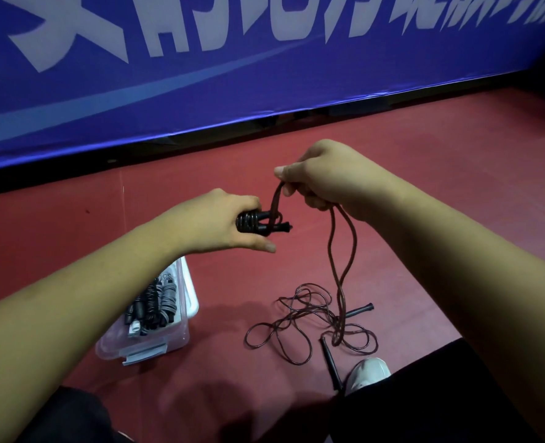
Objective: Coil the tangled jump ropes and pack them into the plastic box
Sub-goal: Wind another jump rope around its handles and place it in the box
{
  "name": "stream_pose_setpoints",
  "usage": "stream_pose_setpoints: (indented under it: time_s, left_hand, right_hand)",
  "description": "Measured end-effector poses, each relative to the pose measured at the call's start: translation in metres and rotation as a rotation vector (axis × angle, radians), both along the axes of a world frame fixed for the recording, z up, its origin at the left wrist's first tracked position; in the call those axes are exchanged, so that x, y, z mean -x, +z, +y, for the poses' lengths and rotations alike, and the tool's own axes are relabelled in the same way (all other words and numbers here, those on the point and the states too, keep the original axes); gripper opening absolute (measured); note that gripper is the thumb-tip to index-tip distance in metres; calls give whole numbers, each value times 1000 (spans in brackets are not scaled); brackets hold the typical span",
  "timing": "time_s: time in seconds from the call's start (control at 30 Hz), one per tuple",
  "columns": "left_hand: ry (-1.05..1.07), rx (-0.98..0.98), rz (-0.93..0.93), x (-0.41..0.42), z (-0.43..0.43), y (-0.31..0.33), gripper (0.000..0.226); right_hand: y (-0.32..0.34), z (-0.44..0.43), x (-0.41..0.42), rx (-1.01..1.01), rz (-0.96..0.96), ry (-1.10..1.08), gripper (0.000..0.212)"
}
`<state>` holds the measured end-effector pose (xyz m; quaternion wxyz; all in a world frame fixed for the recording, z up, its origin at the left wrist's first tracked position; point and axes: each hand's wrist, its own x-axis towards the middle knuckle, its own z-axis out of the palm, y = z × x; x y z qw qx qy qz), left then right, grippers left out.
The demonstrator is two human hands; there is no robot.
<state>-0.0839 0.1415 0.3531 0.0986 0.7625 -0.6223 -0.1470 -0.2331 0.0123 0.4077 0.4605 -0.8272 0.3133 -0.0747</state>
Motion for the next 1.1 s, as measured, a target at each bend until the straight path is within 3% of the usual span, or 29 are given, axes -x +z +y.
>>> stream_pose_setpoints:
  time_s: [0.1, 0.47, 0.57, 0.67, 0.73, 0.83, 0.97, 1.1]
  left_hand:
    - [-10, 0, -14, 5, 0, 4, 43]
    - [-212, 129, 469, 9, 12, 3, 23]
    - [-86, 214, 813, 15, 13, 8, 20]
    - [95, 385, 1172, 16, 8, 13, 28]
    - [178, 474, 1328, 10, 4, 14, 33]
    - [244, 441, 1431, 1, 1, 10, 33]
    - [287, 384, 1477, -1, -1, 7, 24]
    - [333, 395, 1419, -9, -2, 8, 25]
  right_hand:
    - [1, -1, 1, 17, 0, 19, 37]
    - [-4, -18, 2, 156, -37, 129, 39]
    - [-12, -24, 2, -4, -100, 140, 35]
    - [-19, -29, -2, -344, -170, 157, 14]
    - [-21, -31, -3, -374, -155, 176, 15]
    - [-20, -29, -1, -277, -120, 200, 19]
    - [-8, -23, 5, 85, 41, 260, 13]
    - [0, -21, 11, 225, 81, 262, 20]
